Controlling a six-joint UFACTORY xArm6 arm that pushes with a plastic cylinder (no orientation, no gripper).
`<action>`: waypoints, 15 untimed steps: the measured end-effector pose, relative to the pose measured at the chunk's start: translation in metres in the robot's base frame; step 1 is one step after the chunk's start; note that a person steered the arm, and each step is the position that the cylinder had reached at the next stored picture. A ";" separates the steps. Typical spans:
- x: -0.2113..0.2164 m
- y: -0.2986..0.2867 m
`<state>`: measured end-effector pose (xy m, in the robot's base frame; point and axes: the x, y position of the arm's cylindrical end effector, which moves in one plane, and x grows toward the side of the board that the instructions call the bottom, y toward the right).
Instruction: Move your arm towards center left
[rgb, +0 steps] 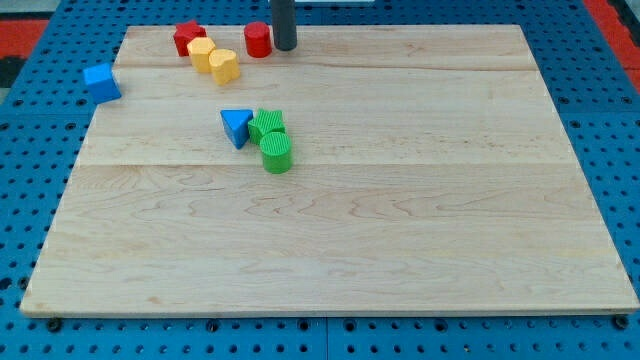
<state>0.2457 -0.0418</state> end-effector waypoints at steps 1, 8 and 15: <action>0.017 0.024; 0.114 -0.099; 0.143 -0.141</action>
<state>0.3884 -0.1826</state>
